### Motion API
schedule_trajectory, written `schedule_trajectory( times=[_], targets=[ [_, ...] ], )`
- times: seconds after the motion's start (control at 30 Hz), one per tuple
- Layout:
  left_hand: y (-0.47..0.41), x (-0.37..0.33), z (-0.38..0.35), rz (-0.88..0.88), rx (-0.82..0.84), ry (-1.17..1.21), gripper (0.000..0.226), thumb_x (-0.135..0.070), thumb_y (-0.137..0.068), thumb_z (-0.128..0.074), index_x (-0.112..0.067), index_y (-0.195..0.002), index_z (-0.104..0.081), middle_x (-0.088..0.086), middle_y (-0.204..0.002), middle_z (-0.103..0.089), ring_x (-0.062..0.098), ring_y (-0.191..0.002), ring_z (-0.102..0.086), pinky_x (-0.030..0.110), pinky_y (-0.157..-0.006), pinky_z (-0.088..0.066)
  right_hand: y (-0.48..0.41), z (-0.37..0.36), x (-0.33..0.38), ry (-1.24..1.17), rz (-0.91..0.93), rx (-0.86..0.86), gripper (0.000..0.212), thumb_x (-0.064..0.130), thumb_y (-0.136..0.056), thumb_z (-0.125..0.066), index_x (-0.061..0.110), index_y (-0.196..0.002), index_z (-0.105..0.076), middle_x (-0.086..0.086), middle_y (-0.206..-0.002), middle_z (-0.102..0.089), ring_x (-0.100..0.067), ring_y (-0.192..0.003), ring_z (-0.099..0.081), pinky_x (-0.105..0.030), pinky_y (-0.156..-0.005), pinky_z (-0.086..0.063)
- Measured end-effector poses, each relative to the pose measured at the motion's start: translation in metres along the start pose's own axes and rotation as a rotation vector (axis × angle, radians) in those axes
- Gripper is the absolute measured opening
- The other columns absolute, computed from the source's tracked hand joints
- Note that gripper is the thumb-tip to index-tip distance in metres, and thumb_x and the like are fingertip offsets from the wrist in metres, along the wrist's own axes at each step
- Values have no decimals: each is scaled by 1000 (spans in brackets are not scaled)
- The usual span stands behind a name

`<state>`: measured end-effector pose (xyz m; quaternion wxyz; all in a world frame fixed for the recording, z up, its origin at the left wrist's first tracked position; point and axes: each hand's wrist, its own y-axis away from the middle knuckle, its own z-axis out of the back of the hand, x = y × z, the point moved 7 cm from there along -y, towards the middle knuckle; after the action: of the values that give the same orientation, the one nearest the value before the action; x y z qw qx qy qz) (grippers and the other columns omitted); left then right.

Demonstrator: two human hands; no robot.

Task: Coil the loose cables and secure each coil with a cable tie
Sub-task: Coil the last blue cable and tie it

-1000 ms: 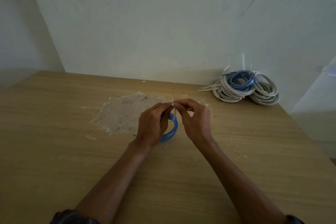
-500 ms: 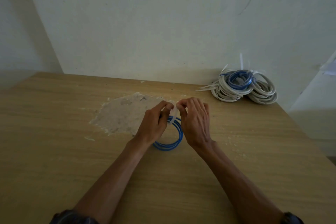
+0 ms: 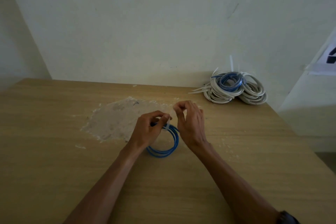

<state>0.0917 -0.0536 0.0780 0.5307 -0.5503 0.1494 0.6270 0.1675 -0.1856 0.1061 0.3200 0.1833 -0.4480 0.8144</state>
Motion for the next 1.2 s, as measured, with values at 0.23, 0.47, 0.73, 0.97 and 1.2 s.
schedule_trajectory(
  times=[0.23,0.47,0.73,0.97,1.2],
  targets=[
    [1,8,1,43,-60,54,20,-26,-101,-62,-18,-90,-77,-6,-84,-75,8,-81,-73,28,-80,-59,-1,-7,-5,-336,-152,89,9,24,-98,-64,20,-106,-65,8,-97,-68,1,-88,-62,-9,-70,-45],
    [2,5,2,18,-52,29,22,-29,-102,-59,-18,-99,-77,-7,-87,-75,8,-84,-73,31,-83,-60,-1,-8,0,-334,-106,108,9,14,-93,-71,23,-95,-71,16,-88,-72,-1,-84,-68,-11,-68,-48],
    [4,-1,1,19,-8,51,24,-20,-102,-60,-14,-82,-72,-2,-80,-73,13,-81,-73,40,-83,-59,-1,-1,-7,-395,-216,28,7,19,-94,-70,19,-100,-73,12,-90,-72,-1,-84,-67,-15,-74,-52],
    [9,-7,-9,62,-23,75,28,-15,-103,-58,-3,-83,-73,-14,-66,-68,-4,-58,-61,11,-57,-43,-5,1,-12,-567,-265,48,8,17,-97,-65,17,-96,-73,2,-84,-72,-14,-79,-69,-24,-74,-57],
    [10,-12,-2,84,-105,138,24,-13,-104,-54,-1,-98,-74,-23,-50,-55,-8,-45,-51,7,-49,-38,-3,-9,-6,-377,-163,146,7,19,-95,-69,19,-98,-75,13,-88,-74,-2,-83,-70,-21,-72,-57]
  ],
)
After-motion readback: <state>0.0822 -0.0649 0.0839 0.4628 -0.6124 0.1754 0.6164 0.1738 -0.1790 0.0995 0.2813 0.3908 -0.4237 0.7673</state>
